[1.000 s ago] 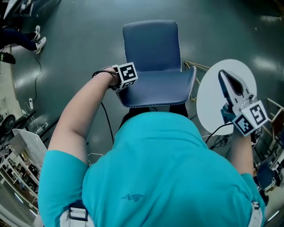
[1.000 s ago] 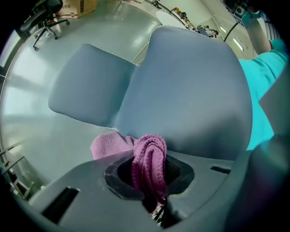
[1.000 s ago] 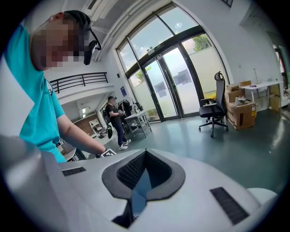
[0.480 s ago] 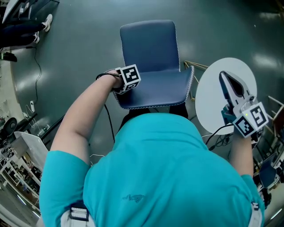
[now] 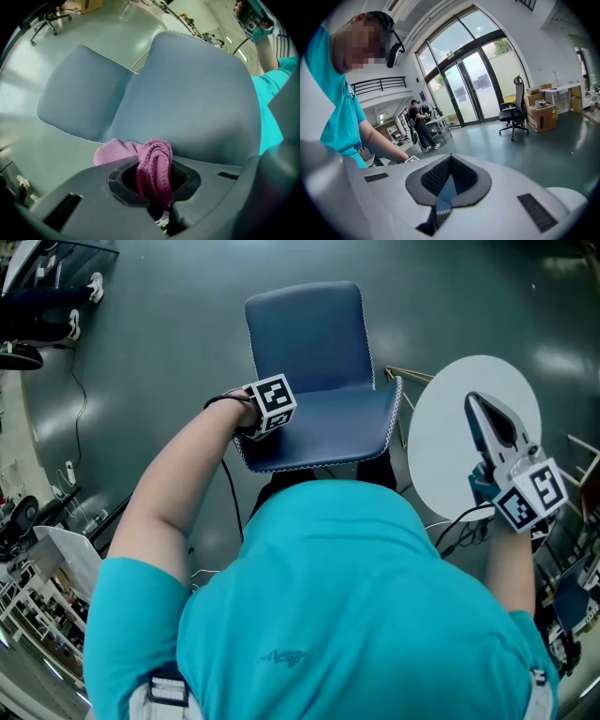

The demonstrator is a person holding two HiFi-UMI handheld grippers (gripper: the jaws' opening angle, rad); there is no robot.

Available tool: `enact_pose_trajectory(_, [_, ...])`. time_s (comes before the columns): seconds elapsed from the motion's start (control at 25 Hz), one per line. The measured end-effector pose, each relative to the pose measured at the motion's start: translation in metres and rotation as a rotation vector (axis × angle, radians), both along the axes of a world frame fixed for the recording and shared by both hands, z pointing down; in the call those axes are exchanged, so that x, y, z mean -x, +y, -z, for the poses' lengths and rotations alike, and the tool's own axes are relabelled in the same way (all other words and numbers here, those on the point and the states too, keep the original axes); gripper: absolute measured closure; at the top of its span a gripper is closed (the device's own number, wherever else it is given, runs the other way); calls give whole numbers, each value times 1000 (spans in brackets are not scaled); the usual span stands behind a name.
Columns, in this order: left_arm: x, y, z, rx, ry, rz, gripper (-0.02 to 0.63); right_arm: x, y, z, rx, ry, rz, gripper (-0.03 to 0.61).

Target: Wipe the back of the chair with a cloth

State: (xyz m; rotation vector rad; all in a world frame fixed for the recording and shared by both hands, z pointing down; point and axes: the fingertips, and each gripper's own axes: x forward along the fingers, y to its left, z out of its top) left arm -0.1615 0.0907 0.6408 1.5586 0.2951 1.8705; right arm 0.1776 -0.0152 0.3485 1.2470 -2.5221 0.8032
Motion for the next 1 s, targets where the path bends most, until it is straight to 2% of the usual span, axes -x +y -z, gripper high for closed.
enact_pose_trajectory(0.12, [-15, 3, 0, 15, 20, 33, 555, -6, 3, -2, 1, 0, -10, 588])
enact_pose_trajectory(0.36, [-34, 4, -1, 27, 31, 35, 555, -16, 9, -2, 4, -1, -31, 588])
enact_pose_trajectory(0.56, [-43, 4, -3, 29, 25, -10, 555, -26, 12, -2, 6, 0, -48, 588])
enact_pose_trajectory(0.84, [-60, 5, -4, 27, 33, -13, 555, -42, 18, -3, 3, 2, -73, 588])
enact_pose_trajectory(1.0, [-77, 4, 2, 32, 53, 42, 555, -50, 24, 1, 2, 1, -84, 588])
